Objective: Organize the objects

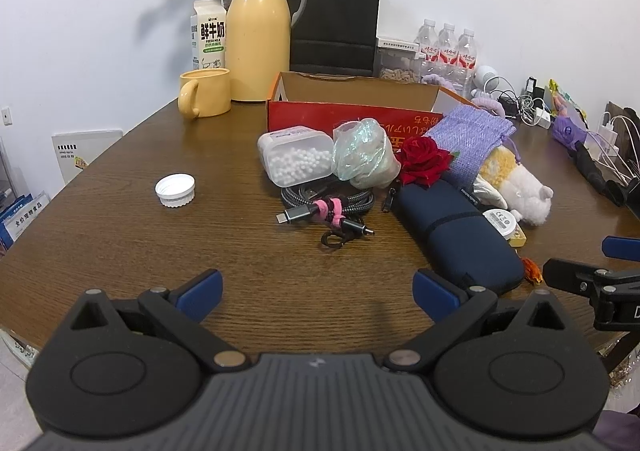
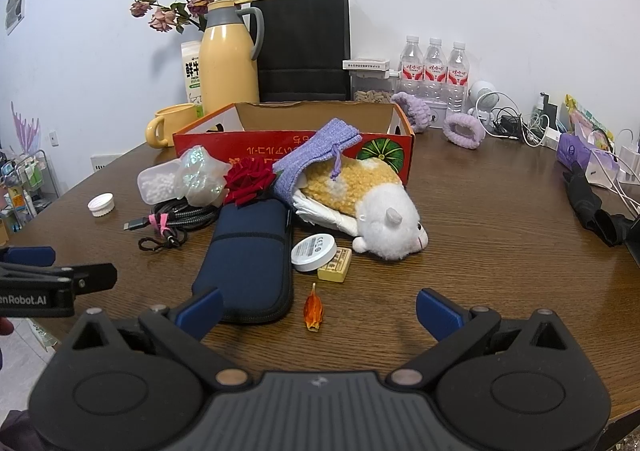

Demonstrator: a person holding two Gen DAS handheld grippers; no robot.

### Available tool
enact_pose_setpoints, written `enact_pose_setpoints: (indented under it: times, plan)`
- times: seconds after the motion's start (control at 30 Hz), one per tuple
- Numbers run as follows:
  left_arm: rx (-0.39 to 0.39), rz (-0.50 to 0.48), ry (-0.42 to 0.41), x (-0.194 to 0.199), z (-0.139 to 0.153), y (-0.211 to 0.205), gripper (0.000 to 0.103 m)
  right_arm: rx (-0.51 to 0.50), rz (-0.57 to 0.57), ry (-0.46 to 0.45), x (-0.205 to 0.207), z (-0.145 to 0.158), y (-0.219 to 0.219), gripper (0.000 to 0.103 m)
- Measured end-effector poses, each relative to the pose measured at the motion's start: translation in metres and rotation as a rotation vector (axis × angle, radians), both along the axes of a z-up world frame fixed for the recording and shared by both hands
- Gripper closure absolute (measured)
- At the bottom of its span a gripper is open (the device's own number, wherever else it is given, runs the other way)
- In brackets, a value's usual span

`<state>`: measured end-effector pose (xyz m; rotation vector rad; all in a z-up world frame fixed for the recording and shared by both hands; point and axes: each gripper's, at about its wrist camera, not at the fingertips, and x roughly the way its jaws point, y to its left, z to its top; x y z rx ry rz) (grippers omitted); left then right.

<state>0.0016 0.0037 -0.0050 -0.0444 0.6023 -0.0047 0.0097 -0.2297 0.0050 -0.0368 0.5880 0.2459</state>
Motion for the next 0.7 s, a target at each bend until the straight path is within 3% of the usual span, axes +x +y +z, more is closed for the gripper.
enact_pose_setpoints:
  times: [0.7]
  plan:
    - [0.005,0.003,0.002,0.0062,-0.003,0.0021,0.0,-0.017,0.007,-0.016,0.0085,-0.0024,-0.0009,0.002]
